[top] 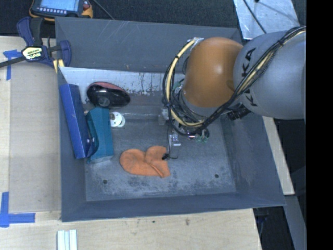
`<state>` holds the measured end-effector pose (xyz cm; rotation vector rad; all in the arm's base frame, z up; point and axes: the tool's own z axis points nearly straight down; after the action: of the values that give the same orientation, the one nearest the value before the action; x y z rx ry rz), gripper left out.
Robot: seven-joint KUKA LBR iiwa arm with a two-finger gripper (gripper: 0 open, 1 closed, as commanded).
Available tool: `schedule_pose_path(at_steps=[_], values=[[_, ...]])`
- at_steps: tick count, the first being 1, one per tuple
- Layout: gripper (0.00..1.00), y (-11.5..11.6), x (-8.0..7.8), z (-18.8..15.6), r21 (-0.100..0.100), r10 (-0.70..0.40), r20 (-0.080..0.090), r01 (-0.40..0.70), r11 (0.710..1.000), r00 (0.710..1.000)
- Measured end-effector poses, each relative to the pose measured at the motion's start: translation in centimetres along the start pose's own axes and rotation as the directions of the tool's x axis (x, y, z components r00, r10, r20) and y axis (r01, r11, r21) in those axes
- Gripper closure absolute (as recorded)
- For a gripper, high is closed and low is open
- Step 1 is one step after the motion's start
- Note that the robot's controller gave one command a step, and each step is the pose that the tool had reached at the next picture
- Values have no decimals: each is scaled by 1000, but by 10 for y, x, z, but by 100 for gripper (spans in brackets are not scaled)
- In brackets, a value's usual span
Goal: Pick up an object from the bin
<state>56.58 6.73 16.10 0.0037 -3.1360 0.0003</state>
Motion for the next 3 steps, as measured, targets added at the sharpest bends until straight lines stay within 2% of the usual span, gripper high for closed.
schedule_pose_path(at_steps=[1, 2, 3], values=[[0, 0, -2, -5, -1, 2, 9, -2, 1000, 1000], [0, -1, 6, 38, -2, 84, 13, -84, 996, 996], [0, 16, 50, 81, -1, 84, 8, -84, 996, 996]])
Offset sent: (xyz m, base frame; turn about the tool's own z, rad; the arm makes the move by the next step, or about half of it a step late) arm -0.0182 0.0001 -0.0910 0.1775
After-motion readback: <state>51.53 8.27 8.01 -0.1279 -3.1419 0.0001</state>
